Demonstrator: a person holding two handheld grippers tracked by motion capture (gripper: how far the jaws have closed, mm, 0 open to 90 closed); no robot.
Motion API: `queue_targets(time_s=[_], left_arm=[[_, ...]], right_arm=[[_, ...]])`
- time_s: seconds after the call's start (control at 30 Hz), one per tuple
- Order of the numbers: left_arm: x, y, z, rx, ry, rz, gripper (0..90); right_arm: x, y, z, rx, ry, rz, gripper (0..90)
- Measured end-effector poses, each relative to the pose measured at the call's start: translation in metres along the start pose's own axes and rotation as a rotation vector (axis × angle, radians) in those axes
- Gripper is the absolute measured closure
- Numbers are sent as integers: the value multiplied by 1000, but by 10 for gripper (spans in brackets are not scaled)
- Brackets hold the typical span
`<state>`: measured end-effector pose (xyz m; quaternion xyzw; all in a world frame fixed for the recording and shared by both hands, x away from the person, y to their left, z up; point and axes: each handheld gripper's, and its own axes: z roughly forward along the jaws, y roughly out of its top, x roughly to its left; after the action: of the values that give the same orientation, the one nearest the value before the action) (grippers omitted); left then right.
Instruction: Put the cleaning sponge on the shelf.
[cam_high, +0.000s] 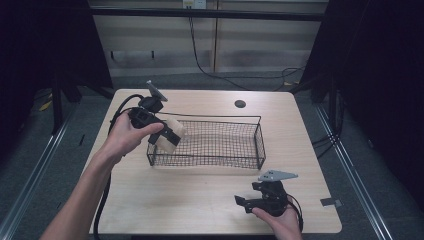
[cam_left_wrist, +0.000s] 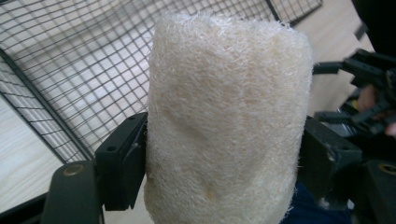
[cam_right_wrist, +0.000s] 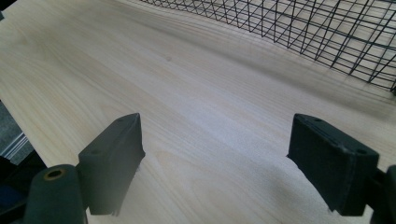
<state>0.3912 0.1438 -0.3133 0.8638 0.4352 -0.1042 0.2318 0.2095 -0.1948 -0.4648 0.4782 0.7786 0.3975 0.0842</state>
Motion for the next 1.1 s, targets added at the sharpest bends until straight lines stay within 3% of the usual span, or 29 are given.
queue_targets(time_s=[0.23, 0.3, 0.33, 0.57, 0.63, 0.83, 0.93, 1.1], left_arm=[[6, 7, 2, 5, 47, -56, 256], [2, 8, 3, 23, 104, -43, 257], [0, 8, 4, 17, 118, -62, 256], [-4, 12, 11, 34, 181, -117, 256], [-5, 12, 14, 41, 212, -106, 256], [-3, 15, 20, 49, 217, -116, 256], [2, 18, 24, 43, 254, -150, 255], [7, 21, 30, 65, 264, -174, 255]], right_arm=[[0, 0, 0, 0, 3, 1, 174], [0, 0, 0, 2, 3, 3, 174], [0, 0, 0, 2, 2, 2, 174], [1, 0, 0, 0, 0, -1, 174], [0, 0, 0, 1, 0, -1, 174], [1, 0, 0, 8, 0, 1, 175], [1, 0, 0, 7, -5, 0, 175], [0, 0, 0, 6, -5, -4, 175]])
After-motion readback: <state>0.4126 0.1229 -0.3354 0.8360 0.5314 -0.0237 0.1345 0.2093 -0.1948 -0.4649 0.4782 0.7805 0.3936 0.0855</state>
